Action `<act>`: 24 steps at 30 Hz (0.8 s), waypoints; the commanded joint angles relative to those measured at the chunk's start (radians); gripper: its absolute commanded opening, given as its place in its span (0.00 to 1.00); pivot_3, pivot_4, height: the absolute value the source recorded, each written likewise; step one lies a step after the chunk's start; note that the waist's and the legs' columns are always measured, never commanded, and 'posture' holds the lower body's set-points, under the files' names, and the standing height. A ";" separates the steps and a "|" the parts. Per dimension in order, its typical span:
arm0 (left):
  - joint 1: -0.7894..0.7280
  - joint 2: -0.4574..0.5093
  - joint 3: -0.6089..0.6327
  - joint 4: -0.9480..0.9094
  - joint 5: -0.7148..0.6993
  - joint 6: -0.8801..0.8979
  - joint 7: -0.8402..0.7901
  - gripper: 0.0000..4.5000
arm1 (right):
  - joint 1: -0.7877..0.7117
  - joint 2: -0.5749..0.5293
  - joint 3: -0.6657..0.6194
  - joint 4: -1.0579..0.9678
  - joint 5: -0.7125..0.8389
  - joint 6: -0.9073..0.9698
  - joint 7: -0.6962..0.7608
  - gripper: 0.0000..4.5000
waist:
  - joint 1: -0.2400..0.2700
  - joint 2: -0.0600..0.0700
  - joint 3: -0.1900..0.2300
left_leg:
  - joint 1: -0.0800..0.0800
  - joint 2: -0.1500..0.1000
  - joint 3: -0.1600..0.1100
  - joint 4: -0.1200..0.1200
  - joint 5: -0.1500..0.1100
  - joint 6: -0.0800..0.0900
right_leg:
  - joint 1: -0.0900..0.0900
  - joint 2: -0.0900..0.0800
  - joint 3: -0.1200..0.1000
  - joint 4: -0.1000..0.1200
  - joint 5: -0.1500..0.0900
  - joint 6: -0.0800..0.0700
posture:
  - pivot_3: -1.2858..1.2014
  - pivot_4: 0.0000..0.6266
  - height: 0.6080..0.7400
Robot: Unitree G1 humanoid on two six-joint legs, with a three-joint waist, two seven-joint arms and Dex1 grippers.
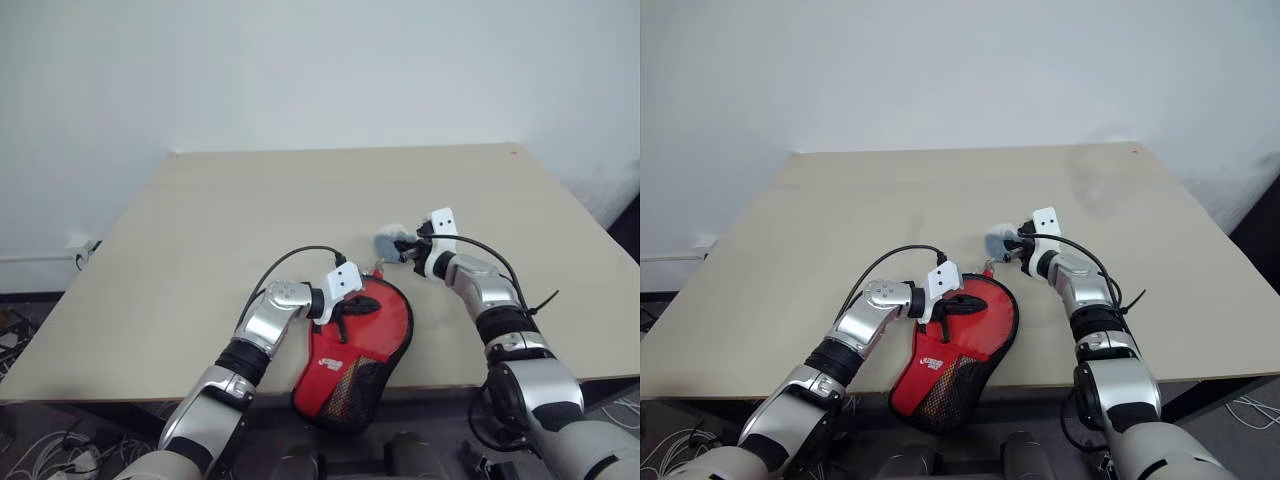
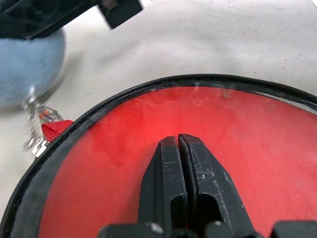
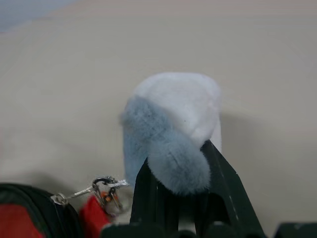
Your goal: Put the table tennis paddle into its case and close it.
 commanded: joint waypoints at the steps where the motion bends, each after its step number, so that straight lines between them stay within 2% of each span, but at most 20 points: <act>1: 0.028 0.004 -0.047 0.061 0.047 0.019 -0.010 0.00 | 0.016 -0.065 -0.017 -0.123 -0.008 0.007 -0.015 0.00 | 0.001 0.000 0.000 | 0.000 0.000 0.000 0.000 0.000 0.000 | 0.000 0.000 0.000 0.000 0.000 0.000 | 0.52 0.00 1.00; 10: 0.022 -0.005 -0.050 0.072 0.048 0.011 -0.008 0.00 | 0.143 -0.155 0.034 -0.322 -0.024 0.070 0.032 0.00 | 0.013 0.000 0.000 | -0.001 -0.001 0.002 0.001 0.000 0.000 | 0.000 0.000 0.003 -0.001 0.000 0.000 | 0.52 0.00 1.00; 24: 0.015 -0.011 -0.055 0.092 0.051 -0.005 -0.006 0.00 | 0.355 -0.349 0.047 -0.676 0.039 0.224 0.217 0.00 | 0.031 -0.002 0.001 | -0.002 -0.001 0.004 0.001 0.000 0.000 | -0.001 0.000 0.005 -0.002 -0.001 0.000 | 0.52 0.00 1.00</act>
